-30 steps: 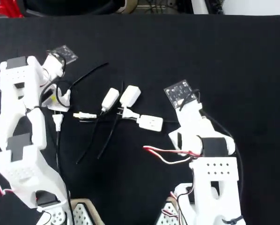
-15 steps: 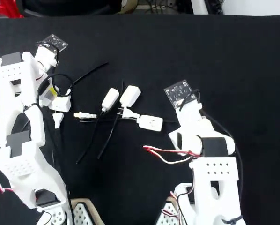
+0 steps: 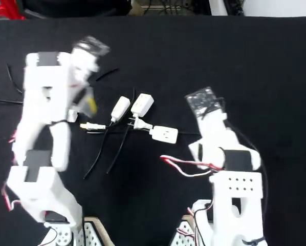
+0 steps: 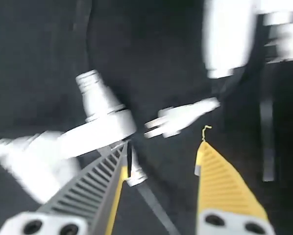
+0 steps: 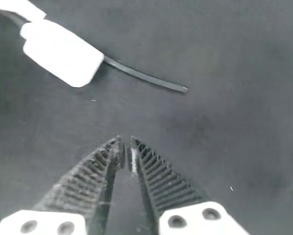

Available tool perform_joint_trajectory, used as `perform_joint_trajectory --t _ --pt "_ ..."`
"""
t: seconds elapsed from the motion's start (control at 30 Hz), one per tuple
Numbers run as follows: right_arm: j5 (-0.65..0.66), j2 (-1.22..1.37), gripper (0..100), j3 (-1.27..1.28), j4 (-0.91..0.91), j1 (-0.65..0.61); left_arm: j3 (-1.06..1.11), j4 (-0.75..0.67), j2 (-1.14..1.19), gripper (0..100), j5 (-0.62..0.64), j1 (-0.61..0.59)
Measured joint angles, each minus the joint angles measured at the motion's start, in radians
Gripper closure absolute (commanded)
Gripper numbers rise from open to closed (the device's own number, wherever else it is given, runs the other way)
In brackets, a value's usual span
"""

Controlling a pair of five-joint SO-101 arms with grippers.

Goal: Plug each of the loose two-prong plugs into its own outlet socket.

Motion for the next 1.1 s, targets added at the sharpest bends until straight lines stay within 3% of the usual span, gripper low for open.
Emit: perform_joint_trajectory --t 0.23,0.47,0.6,0.83,1.1 --pt "0.028 0.0 98.5 0.0 0.0 0.18 0.216 -0.203 0.0 78 0.015 0.292" --pt "0.075 0.0 98.5 0.0 -0.005 0.353 0.376 -0.356 0.0 78 -0.175 0.427" --pt "0.115 0.0 98.5 0.0 -0.037 0.491 0.477 -0.436 -0.069 77 -0.203 0.526" --pt "0.213 -0.003 98.5 0.0 -0.092 0.753 0.743 -0.783 -0.256 78 -0.181 0.566" --pt "0.232 -0.003 98.5 0.0 -0.1 0.775 0.812 -1.125 -0.206 78 -0.078 0.586"
